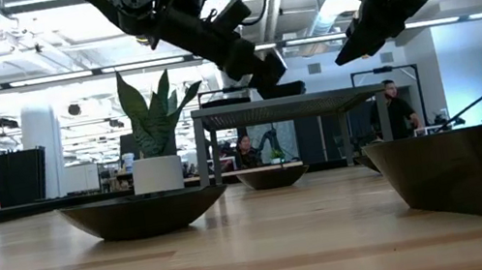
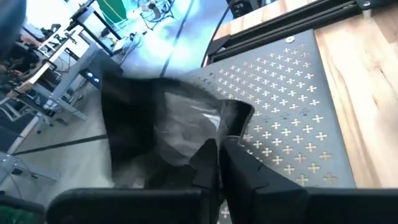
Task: Pick & Place Mini shaped plates
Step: Stack the left distorted square plate on top of the distorted square plate on the shelf, then stack the distorted square plate on top of the distorted square plate on the shelf
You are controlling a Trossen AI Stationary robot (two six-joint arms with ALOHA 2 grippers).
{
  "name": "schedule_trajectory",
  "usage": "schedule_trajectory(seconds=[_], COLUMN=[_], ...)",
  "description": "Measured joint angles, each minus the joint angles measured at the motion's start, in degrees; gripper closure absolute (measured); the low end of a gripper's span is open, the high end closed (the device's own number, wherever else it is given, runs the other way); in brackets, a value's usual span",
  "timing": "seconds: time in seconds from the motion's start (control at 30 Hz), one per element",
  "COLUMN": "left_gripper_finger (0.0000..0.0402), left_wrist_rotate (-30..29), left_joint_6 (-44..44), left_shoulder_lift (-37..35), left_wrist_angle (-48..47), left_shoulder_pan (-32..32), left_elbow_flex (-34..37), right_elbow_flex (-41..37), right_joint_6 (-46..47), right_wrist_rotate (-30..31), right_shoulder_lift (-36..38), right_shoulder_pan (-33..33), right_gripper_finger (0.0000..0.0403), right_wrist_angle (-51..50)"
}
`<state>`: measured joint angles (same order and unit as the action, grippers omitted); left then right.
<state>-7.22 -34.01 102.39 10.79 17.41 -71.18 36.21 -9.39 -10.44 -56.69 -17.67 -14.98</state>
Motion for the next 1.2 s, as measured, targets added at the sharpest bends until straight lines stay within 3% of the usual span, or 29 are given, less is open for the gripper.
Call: schedule_trajectory(seconds=[0.47, 0.7, 0.8, 1.0, 1.2], left_gripper_finger=[0.0334, 0.0304, 0.03, 0.0301, 0.0302], left_wrist_rotate=[0.0, 0.0, 0.2, 0.0, 0.0], left_joint_6=[2.0, 6.0, 6.7, 16.3, 19.8], left_shoulder_lift=[0.2, -2.8, -5.8, -16.7, -31.4], left_wrist_angle=[4.2, 2.9, -3.3, -17.4, -20.3], left_shoulder_pan=[0.3, -5.1, -7.8, -11.6, -15.0], left_elbow_flex=[0.0, 0.1, 0.1, 3.2, 11.8], right_elbow_flex=[0.0, 0.0, -0.9, -1.3, -1.3], right_joint_6=[-0.1, 1.5, 5.7, 6.0, 6.0], right_wrist_rotate=[0.0, -0.1, -0.1, -0.1, -0.1], right_shoulder_lift=[0.0, 0.0, 0.0, -0.8, -3.6], right_shoulder_pan=[0.0, 0.4, 1.9, 6.4, 10.0], right_gripper_finger=[0.0321, 0.0321, 0.0321, 0.0321, 0.0321], right_wrist_angle=[-0.8, -1.4, -0.9, 0.9, 7.7])
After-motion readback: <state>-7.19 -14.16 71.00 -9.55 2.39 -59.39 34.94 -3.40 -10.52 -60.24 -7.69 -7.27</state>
